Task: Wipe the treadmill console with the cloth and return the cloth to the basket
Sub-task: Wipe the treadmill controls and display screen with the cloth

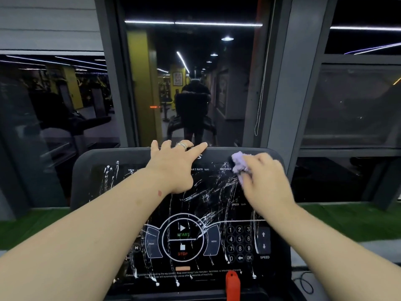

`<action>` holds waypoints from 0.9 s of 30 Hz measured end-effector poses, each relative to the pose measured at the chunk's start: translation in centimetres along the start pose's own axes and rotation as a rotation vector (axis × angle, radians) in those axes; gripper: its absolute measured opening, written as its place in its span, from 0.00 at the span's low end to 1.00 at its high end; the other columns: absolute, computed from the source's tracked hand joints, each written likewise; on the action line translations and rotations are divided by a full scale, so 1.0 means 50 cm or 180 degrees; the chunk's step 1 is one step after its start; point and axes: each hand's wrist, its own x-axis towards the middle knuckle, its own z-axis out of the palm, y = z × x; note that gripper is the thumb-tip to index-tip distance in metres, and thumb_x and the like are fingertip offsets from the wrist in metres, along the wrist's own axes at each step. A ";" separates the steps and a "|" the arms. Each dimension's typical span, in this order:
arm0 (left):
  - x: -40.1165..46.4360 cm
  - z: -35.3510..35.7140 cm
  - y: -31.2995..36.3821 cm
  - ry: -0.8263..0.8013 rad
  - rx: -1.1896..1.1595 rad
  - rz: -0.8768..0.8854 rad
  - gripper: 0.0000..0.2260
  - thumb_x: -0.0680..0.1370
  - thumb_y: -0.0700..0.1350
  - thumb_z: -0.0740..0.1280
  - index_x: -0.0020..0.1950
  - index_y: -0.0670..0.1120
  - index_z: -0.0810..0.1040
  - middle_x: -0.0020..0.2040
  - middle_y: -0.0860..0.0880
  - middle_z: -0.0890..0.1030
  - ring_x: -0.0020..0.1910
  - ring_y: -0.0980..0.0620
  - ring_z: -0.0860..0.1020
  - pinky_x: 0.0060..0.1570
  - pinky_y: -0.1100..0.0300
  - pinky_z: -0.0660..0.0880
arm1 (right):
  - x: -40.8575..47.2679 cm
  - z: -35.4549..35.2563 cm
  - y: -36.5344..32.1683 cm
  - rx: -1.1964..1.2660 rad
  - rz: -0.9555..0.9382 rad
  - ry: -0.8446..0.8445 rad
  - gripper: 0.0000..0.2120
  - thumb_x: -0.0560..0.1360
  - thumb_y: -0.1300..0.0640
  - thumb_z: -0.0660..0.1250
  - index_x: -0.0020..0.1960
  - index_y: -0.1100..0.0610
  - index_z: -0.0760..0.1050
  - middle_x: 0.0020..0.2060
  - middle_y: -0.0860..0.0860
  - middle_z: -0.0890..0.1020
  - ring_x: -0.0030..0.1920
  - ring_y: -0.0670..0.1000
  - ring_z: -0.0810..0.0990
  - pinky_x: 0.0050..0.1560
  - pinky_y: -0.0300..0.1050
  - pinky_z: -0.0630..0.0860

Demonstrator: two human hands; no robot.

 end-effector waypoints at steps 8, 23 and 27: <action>0.003 0.002 0.018 0.0051 0.0136 0.0011 0.42 0.75 0.48 0.64 0.80 0.66 0.41 0.80 0.49 0.58 0.77 0.40 0.58 0.76 0.31 0.48 | -0.012 -0.004 0.010 0.0087 -0.0490 -0.0309 0.13 0.73 0.59 0.70 0.55 0.45 0.79 0.48 0.49 0.76 0.48 0.58 0.73 0.49 0.49 0.71; 0.010 0.002 0.031 0.0040 0.0244 -0.0026 0.42 0.75 0.49 0.64 0.79 0.68 0.40 0.80 0.48 0.58 0.74 0.38 0.61 0.75 0.30 0.51 | -0.061 0.024 -0.005 -0.0039 -0.0317 -0.0130 0.12 0.72 0.61 0.69 0.55 0.51 0.79 0.48 0.52 0.75 0.46 0.60 0.73 0.44 0.51 0.74; 0.009 0.004 0.029 0.0064 0.0257 -0.0017 0.43 0.74 0.49 0.64 0.79 0.68 0.40 0.80 0.48 0.58 0.74 0.38 0.61 0.75 0.30 0.51 | -0.100 0.017 -0.029 0.0022 -0.1291 -0.0816 0.18 0.70 0.63 0.68 0.56 0.47 0.80 0.49 0.48 0.76 0.48 0.55 0.72 0.46 0.52 0.79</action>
